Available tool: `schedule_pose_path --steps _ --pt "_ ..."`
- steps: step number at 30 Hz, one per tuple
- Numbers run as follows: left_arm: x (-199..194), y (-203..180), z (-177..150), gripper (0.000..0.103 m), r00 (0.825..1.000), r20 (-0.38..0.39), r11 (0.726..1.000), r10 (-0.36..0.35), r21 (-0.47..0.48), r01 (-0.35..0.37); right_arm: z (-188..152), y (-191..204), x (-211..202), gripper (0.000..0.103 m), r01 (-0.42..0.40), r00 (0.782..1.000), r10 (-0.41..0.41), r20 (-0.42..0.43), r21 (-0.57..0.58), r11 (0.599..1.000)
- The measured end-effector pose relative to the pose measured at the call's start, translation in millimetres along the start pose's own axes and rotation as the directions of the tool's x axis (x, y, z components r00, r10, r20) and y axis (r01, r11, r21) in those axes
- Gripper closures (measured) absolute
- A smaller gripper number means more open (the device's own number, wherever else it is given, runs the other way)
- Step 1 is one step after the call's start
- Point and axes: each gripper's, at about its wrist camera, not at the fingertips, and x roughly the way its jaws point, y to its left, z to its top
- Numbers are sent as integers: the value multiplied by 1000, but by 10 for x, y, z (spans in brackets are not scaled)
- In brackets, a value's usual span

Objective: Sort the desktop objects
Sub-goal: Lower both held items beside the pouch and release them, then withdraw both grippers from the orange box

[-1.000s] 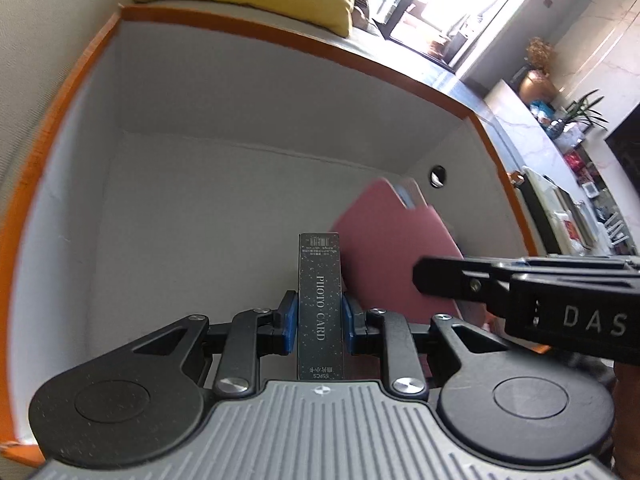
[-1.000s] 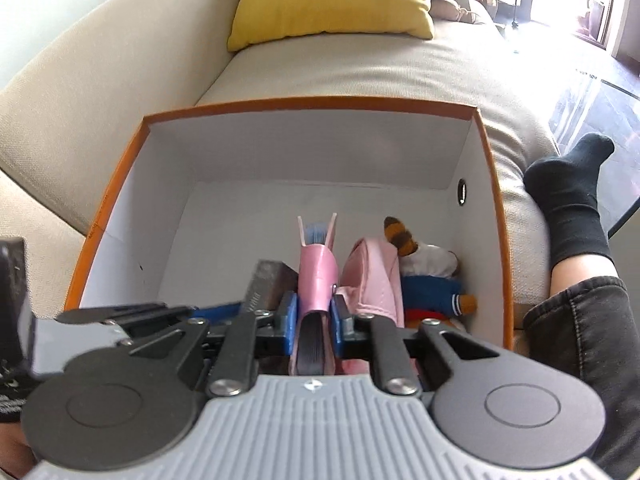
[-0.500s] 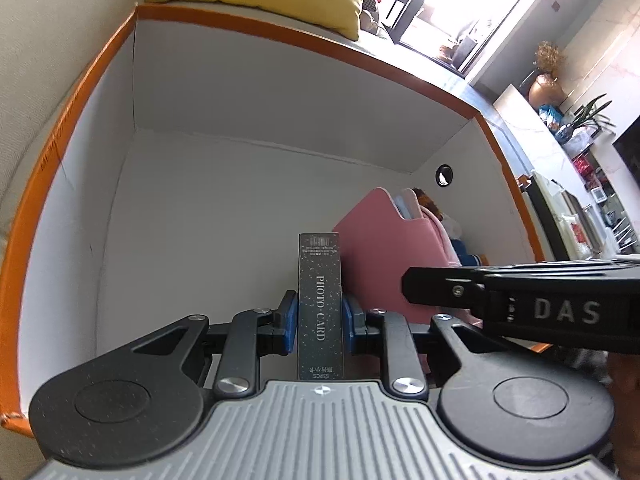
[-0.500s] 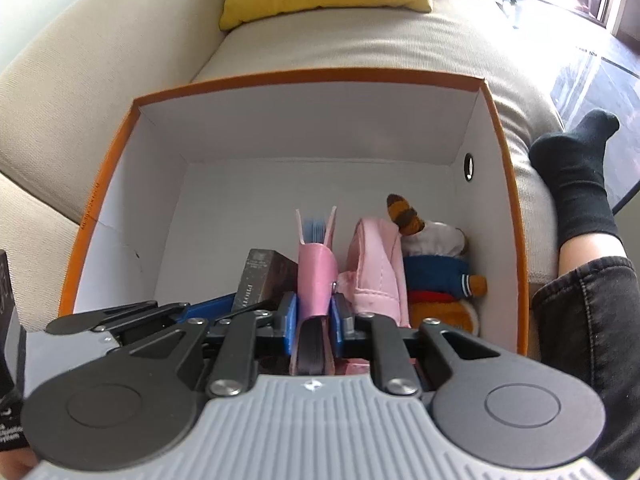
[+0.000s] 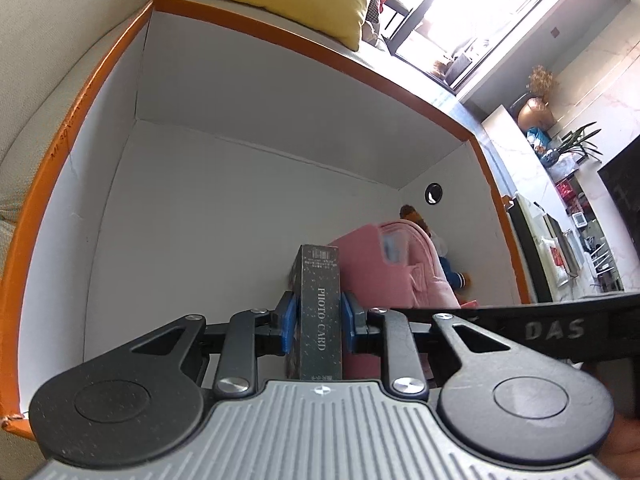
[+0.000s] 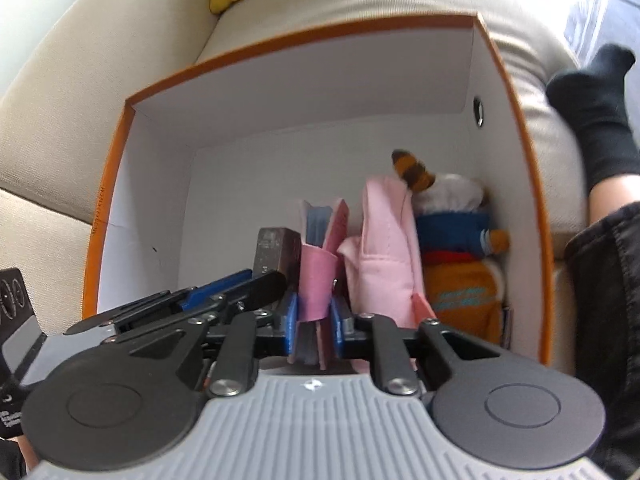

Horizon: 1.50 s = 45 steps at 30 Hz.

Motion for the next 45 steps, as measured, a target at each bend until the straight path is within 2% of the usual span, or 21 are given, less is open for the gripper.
schedule_pose_path --steps 5,6,7,8,16,18,24,27,28,29,32,34,36,40,41,42,45 --pt "25 -3 12 78 1000 -1 1000 -19 -2 19 -31 -7 -31 85 -16 1000 17 -25 32 999" --pt "44 0 16 81 999 -6 999 -41 -10 41 -34 4 -41 85 -6 1000 7 -22 24 1000" --pt "66 11 22 89 998 -16 998 -67 -20 66 -29 11 -40 81 4 1000 -4 -21 22 1000" --pt "83 9 28 91 997 -20 996 -80 -27 79 -20 9 -43 80 20 1000 -20 -21 23 1000" --pt "110 3 40 91 996 -27 996 -81 -48 79 -40 37 -195 79 30 998 -28 49 -36 999" --pt "91 8 36 90 998 -17 997 -55 -50 54 -40 11 -232 79 12 998 -10 65 -28 1000" --pt "136 3 68 74 998 -40 998 -40 -51 38 -78 -29 -387 79 32 989 -26 146 -39 999" --pt "171 -63 67 65 998 -55 1000 -14 -12 13 -135 -57 -518 79 78 973 -64 223 -58 995" --pt "182 -90 67 56 998 -61 1000 -4 4 4 -153 -75 -569 79 94 965 -76 251 -60 994" --pt "201 -125 62 53 998 -67 1000 6 21 -5 -165 -97 -611 79 105 958 -85 272 -59 993" --pt "250 -175 50 53 995 -84 998 51 50 -46 -192 -202 -714 78 130 944 -109 313 -48 990" --pt "274 -147 57 56 993 -105 998 50 49 -45 -196 -269 -724 78 145 939 -125 321 -38 989" --pt "292 -124 56 65 992 -127 999 29 40 -24 -196 -322 -700 78 150 940 -135 314 -24 988" --pt "296 -122 45 66 992 -127 999 21 30 -17 -199 -423 -621 78 171 937 -167 306 14 985" --pt "295 -128 43 66 991 -129 999 21 29 -17 -206 -449 -617 85 182 932 -180 316 23 983" --pt "296 -129 43 66 991 -132 1000 17 24 -14 -208 -489 -624 86 174 928 -175 328 34 984" --pt "322 -138 52 66 990 -138 1000 11 14 -9 -210 -591 -640 87 119 936 -134 326 68 991"
